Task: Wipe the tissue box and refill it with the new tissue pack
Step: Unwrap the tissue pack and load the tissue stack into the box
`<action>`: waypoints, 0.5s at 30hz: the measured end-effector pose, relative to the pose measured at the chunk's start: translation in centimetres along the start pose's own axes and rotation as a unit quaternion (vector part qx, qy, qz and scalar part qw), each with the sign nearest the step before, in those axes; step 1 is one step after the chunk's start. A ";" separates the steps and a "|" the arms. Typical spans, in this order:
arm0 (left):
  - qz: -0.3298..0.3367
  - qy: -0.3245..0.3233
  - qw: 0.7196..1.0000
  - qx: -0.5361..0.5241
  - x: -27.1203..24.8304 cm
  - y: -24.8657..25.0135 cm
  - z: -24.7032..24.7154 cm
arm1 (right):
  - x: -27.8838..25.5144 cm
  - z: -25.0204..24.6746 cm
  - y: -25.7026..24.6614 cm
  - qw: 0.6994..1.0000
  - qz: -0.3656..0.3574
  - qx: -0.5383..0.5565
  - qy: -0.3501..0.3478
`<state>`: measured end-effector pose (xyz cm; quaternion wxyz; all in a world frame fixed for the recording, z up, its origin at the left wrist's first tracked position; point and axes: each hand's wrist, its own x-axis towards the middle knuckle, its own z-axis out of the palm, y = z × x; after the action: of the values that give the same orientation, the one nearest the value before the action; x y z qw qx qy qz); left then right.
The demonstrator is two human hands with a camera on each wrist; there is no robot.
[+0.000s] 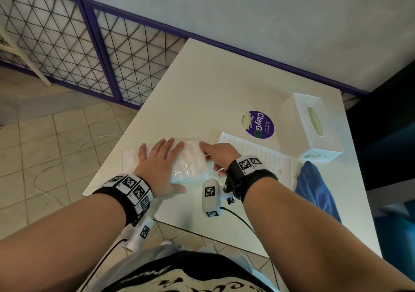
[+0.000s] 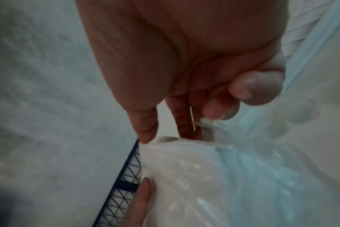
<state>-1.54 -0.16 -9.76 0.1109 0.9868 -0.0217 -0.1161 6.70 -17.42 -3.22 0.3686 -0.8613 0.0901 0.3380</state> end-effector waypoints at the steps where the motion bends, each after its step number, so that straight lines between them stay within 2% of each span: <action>1: 0.000 0.000 1.000 0.000 0.0 0.0 0.0 | 0.0 -0.1 0.1 1.000 0.004 -0.002 0.005; 7: -0.003 0.004 1.000 -0.002 0.1 -0.1 0.2 | 0.0 0.0 -0.2 0.997 -0.008 -0.074 -0.003; 10: -0.002 0.005 1.000 -0.003 0.1 -0.1 0.2 | -0.1 -0.2 0.4 0.993 -0.056 -0.104 -0.027; 15: 0.004 0.007 1.000 0.005 0.0 -0.1 0.1 | 0.0 -0.1 1.6 0.993 -0.070 -0.092 -0.029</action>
<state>-1.61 -0.07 -9.87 0.1069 0.9880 -0.0253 -0.1087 6.10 -18.65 -4.09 0.3133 -0.8855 -0.0128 0.3429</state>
